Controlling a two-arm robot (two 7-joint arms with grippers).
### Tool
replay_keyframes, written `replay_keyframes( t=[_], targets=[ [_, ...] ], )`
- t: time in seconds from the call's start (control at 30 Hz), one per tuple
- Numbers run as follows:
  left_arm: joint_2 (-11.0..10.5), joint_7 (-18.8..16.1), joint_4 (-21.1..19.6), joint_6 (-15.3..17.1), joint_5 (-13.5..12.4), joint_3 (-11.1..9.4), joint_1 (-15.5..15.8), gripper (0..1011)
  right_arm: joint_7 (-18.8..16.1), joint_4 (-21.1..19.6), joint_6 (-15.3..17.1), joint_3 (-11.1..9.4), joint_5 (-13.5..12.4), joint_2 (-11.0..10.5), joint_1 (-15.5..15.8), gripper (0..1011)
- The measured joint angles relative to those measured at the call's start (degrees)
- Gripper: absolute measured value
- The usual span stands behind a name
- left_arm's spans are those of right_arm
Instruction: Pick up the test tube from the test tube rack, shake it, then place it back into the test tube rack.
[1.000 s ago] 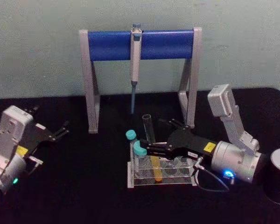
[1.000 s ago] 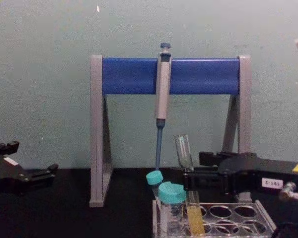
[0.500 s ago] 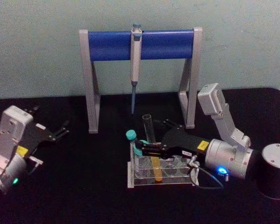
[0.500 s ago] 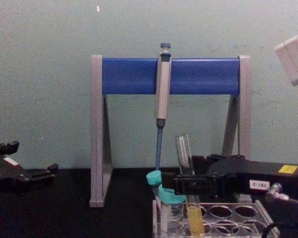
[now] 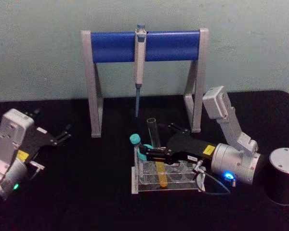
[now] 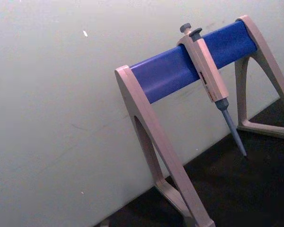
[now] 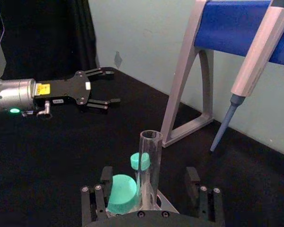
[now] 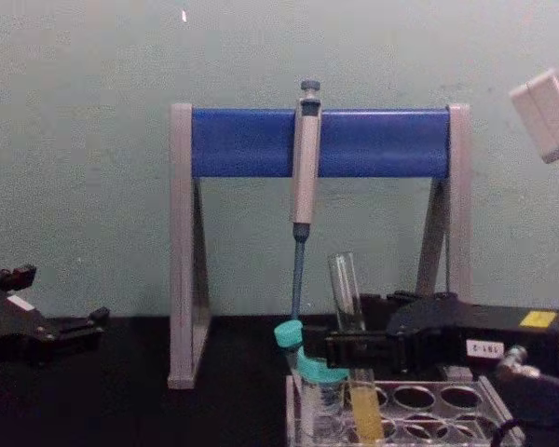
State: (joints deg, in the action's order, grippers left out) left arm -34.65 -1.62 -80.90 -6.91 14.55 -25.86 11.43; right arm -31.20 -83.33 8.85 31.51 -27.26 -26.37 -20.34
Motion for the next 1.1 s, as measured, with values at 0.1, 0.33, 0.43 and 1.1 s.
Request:
replay_keyframes(
  t=[0.1, 0.33, 0.43, 1.1],
  targets=[
    [0.0, 0.0, 0.0, 0.0, 0.0, 0.0, 0.0, 1001, 0.0, 0.0, 0.0, 0.0, 0.0, 0.0, 0.0, 960],
    [0.0, 0.0, 0.0, 0.0, 0.0, 0.0, 0.0, 1001, 0.0, 0.0, 0.0, -0.1, -0.1, 0.0, 0.0, 791],
    [0.0, 0.0, 0.0, 0.0, 0.0, 0.0, 0.0, 1001, 0.0, 0.0, 0.0, -0.1, -0.1, 0.0, 0.0, 676],
    [0.0, 0.0, 0.0, 0.0, 0.0, 0.0, 0.0, 1001, 0.0, 0.0, -0.1, -0.1, -0.2, 0.0, 0.1, 232]
  ],
)
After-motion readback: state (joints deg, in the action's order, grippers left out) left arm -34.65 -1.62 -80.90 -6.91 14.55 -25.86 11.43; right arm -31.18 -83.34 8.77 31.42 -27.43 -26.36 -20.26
